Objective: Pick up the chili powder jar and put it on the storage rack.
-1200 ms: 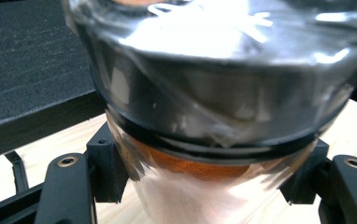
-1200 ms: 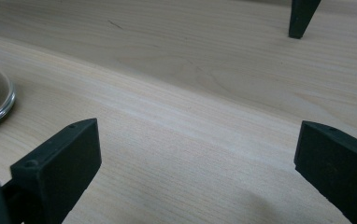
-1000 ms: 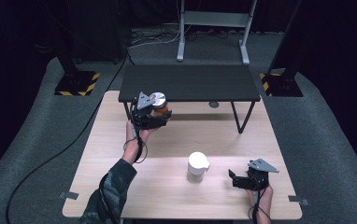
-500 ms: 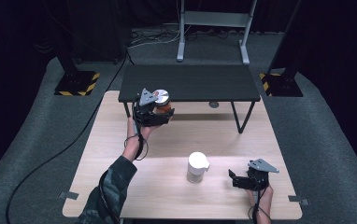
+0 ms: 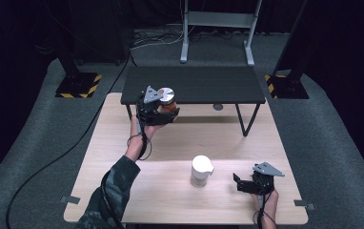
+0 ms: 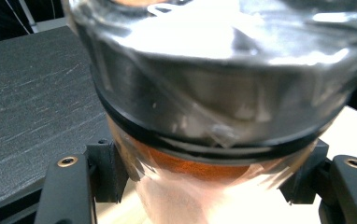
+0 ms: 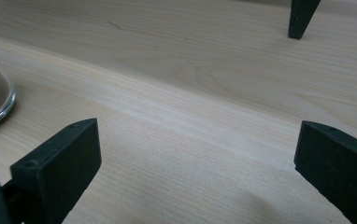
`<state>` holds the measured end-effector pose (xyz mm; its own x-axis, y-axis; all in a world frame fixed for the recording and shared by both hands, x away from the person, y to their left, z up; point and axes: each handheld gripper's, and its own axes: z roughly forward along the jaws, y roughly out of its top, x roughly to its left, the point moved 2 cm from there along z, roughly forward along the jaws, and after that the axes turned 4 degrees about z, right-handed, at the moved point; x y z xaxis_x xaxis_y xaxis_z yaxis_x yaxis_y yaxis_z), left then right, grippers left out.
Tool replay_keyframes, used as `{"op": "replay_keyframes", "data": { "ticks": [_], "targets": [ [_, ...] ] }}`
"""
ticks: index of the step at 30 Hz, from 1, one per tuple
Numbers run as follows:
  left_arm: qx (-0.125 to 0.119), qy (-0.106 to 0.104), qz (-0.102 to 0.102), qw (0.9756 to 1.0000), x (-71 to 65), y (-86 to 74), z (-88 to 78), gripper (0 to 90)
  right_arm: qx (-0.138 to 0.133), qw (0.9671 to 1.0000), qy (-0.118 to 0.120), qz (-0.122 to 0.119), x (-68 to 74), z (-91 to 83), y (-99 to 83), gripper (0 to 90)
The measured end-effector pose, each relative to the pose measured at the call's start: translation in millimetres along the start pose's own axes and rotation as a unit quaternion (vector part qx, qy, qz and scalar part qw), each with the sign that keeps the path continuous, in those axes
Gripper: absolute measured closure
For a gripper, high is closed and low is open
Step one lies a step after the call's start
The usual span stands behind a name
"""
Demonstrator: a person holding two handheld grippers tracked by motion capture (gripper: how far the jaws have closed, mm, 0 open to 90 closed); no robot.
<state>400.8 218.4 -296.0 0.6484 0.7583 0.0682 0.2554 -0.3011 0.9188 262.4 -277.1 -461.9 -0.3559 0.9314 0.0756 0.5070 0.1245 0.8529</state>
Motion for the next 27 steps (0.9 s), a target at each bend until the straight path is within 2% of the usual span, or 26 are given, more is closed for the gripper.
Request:
{"op": "replay_keyframes", "data": {
  "ticks": [27],
  "targets": [
    [-0.001,-0.001,0.010,0.9999,-1.0,15.4,-3.0,31.4,0.002,1.0000,0.000,-0.002,0.0,0.3,0.5,0.0]
  ]
}}
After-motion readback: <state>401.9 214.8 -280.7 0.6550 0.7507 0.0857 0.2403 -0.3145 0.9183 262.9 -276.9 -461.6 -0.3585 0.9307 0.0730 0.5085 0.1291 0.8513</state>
